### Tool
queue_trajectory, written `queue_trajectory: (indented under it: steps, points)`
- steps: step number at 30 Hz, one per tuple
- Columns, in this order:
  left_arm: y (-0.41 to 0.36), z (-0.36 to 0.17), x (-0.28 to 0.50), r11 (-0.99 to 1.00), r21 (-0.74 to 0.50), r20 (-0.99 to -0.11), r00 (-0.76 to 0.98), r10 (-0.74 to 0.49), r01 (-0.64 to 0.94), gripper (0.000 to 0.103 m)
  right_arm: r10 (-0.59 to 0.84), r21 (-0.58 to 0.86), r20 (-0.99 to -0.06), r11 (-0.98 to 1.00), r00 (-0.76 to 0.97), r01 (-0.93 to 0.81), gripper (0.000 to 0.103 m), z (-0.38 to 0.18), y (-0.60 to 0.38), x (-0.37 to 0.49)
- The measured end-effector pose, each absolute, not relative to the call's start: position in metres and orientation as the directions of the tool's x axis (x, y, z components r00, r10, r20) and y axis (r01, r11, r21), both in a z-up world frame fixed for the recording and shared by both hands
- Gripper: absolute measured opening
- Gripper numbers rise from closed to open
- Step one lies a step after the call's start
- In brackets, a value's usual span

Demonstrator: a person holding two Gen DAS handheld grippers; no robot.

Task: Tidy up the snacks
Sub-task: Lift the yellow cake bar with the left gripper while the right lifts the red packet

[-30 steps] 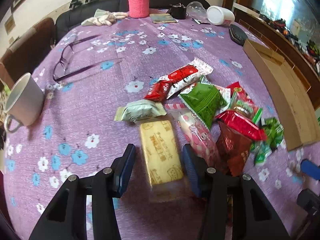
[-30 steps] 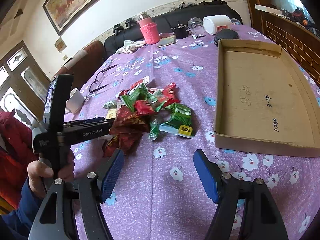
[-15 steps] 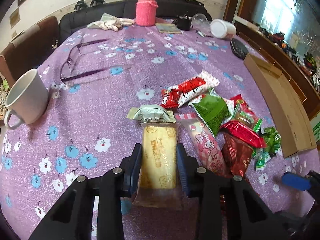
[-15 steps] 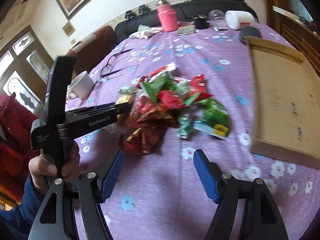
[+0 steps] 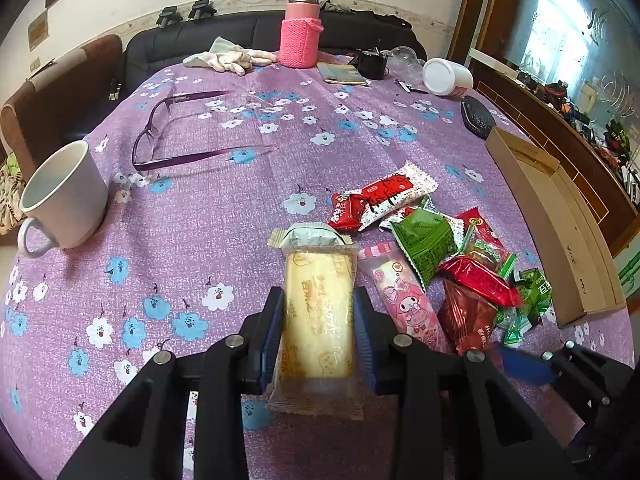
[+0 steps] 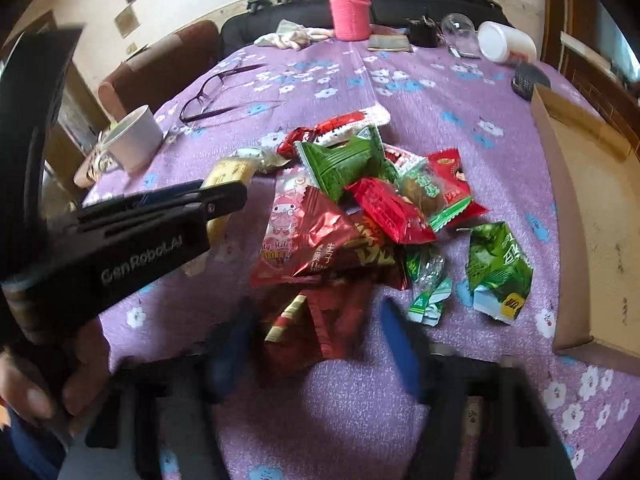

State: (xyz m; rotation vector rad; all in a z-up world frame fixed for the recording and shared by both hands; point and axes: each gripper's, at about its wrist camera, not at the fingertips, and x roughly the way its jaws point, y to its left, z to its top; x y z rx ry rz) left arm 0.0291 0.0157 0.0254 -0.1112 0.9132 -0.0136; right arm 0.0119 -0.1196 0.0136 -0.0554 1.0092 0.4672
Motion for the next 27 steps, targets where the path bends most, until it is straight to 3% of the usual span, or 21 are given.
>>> queue_trajectory:
  steps: [2, 6, 27]
  points:
    - [0.016, 0.026, 0.029, 0.994, -0.103, -0.788, 0.613, -0.060, -0.035, 0.033, 0.368, 0.181, -0.818, 0.894, 0.442, -0.409, 0.032, 0.014, -0.125, 0.011]
    - [0.016, 0.028, 0.027, 0.994, -0.109, -0.779, 0.624, -0.067, -0.030, 0.033, 0.421, 0.235, -0.799, 0.876, 0.429, -0.422, 0.029, 0.016, -0.134, 0.006]
    - [0.013, 0.035, 0.024, 0.989, -0.144, -0.766, 0.634, -0.100, -0.018, 0.033, 0.481, 0.337, -0.719, 0.872, 0.502, -0.354, 0.028, 0.041, -0.193, -0.003]
